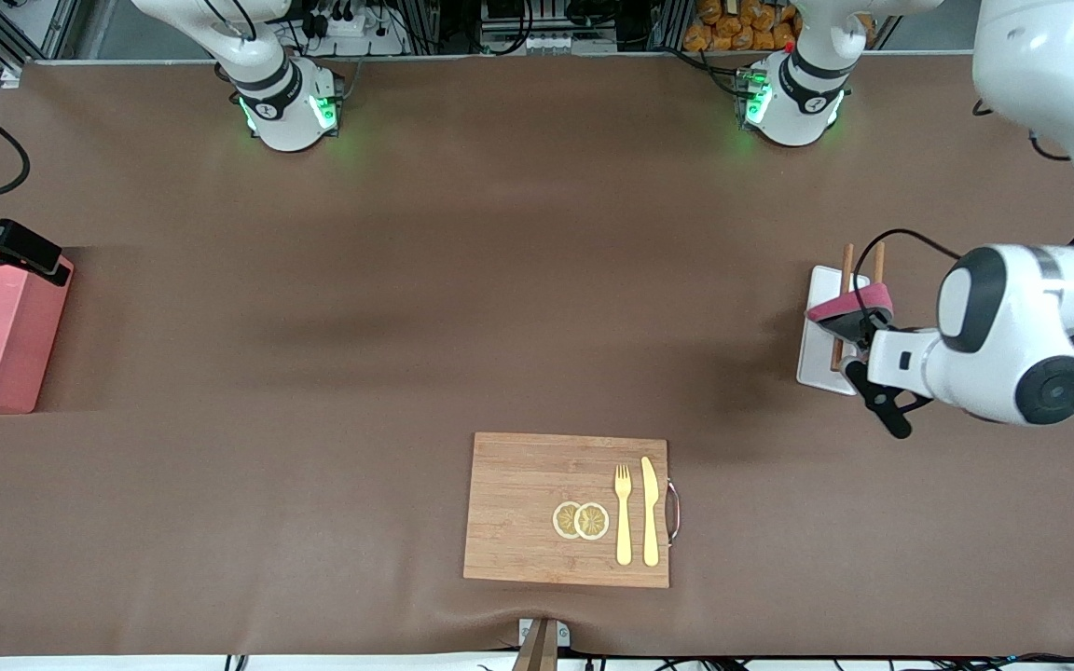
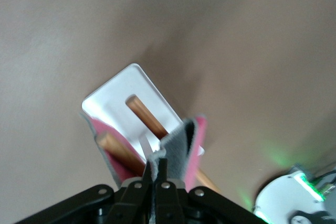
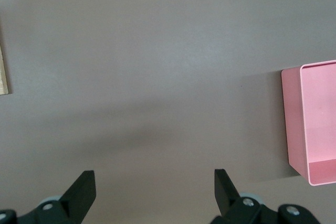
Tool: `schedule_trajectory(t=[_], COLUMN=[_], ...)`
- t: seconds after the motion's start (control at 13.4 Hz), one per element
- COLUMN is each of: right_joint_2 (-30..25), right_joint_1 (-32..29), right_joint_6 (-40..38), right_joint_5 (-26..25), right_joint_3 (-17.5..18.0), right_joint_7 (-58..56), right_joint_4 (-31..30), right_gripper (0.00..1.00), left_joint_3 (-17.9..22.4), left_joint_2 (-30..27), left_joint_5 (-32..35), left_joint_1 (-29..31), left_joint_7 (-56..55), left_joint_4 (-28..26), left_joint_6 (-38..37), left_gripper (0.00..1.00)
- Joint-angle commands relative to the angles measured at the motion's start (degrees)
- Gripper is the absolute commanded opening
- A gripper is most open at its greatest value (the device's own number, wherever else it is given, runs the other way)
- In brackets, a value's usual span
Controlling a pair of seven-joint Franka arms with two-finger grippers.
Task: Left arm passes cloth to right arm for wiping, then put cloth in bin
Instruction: 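Lift the cloth with the left gripper while the right gripper reaches in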
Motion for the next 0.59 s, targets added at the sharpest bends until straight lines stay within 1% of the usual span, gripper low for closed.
schedule_trajectory(t=[0.0,0.15,0.37,0.45,0.52], right_joint_2=[0.15,0.15,1.20,1.46,1.47], right_joint_1=[0.22,0.04,1.88,1.98,1.37], right_joint_6=[-0.61,-0.61,-0.79,-0.70,-0.70], right_joint_5=[0.40,2.50,2.60,2.95,6.34], right_joint_3=[0.04,-0.04,0.04,0.13,0.04], right_joint_7=[0.91,3.53,16.17,20.21,25.56], right_joint_4=[0.45,0.54,0.71,0.80,0.80], right_gripper=[1.00,1.00,1.00,1.00,1.00], left_joint_3=[-3.08,-5.81,-11.87,-14.41,-17.48], left_joint_2=[-6.37,-6.65,-6.65,-6.56,-5.86], left_joint_5=[-0.19,-2.72,-7.65,-8.88,-10.54], left_joint_1=[-0.44,-0.44,-0.62,-0.71,-0.62], left_joint_7=[-7.02,-14.13,-27.48,-32.05,-36.71], left_joint_4=[-0.03,3.13,4.64,6.38,7.44], left_joint_6=[-3.08,-6.93,-7.75,-7.66,-6.96], left_gripper=[0.00,0.00,0.00,0.00,0.00])
